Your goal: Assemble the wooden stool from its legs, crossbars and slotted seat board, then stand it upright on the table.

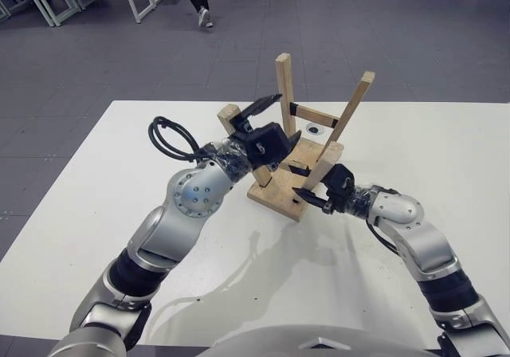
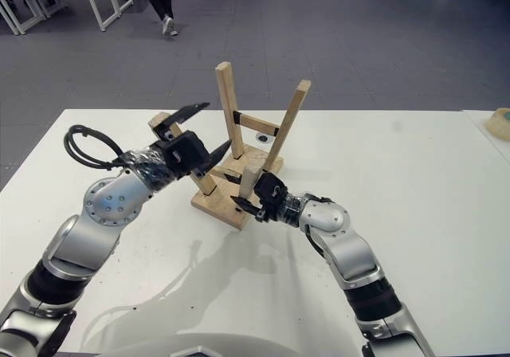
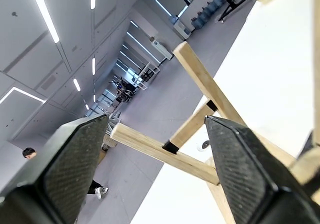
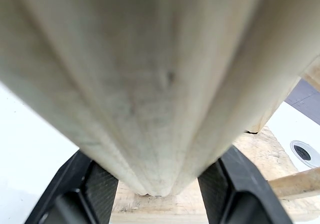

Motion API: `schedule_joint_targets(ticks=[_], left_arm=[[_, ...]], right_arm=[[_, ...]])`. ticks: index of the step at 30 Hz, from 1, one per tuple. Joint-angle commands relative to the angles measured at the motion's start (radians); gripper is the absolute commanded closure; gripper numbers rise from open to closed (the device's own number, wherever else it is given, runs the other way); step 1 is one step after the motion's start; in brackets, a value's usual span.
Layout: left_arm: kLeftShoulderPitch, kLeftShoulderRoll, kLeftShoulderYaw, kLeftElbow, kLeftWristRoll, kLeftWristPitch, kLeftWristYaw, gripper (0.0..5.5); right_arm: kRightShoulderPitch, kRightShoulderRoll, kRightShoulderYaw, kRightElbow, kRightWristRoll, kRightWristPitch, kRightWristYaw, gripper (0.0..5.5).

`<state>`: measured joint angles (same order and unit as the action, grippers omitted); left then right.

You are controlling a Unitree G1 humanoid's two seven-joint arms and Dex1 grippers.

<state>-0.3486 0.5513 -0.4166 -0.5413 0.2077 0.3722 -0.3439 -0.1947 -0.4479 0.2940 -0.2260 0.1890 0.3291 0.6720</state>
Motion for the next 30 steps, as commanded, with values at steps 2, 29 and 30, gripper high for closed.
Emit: schedule_joint_targets(ticks=[2, 29, 30], left_arm=[[0.073, 0.004, -0.089, 0.137, 0.11, -0.113, -0.019, 1.95], [0.162, -0.06, 0.04, 0.206, 0.249, -0.29, 0.049, 1.95], [0.15, -0.076, 0.09, 0.179, 0.234, -0.323, 0.091, 1.95]], right_arm=[[0.013, -0.007, 0.019, 0.048, -0.035, 0.054, -0.004, 3.48], [-0.025, -0.04, 0.074, 0.142, -0.1, 0.183, -0.058, 3.48], [-0.028, -0.036, 0.064, 0.147, -0.091, 0.169, -0.053, 3.48]])
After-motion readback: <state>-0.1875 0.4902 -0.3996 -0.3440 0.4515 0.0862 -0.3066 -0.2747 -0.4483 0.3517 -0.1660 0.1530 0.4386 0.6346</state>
